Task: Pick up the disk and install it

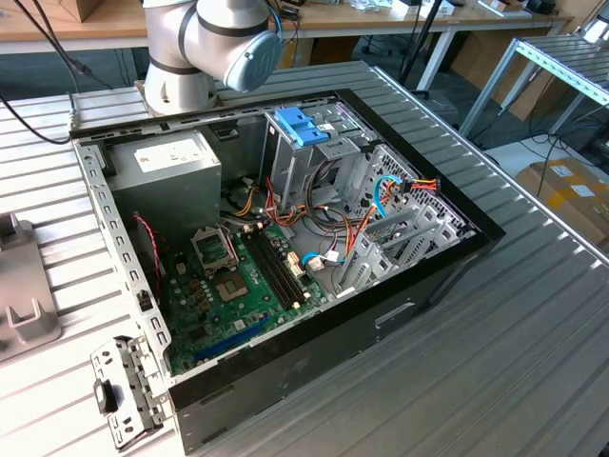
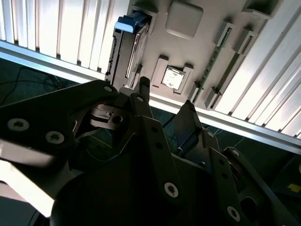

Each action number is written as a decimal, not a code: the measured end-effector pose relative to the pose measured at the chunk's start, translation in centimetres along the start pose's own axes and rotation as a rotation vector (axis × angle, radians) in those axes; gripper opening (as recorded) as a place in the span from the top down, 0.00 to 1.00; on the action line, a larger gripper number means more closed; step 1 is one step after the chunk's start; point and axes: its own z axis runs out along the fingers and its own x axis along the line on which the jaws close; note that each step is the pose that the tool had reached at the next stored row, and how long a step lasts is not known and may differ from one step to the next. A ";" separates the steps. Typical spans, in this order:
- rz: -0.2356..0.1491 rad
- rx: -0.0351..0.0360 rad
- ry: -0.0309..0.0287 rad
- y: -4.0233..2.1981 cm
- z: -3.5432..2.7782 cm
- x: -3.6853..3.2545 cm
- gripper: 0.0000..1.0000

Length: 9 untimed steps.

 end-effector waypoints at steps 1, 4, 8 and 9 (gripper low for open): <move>0.000 0.0000 -0.0001 0.01 0.01 -0.06 0.52; 0.000 -0.0001 -0.0004 0.04 0.04 -0.16 0.52; 0.000 -0.0002 -0.0007 0.08 0.07 -0.30 0.52; 0.000 -0.0002 -0.0008 0.09 0.08 -0.34 0.52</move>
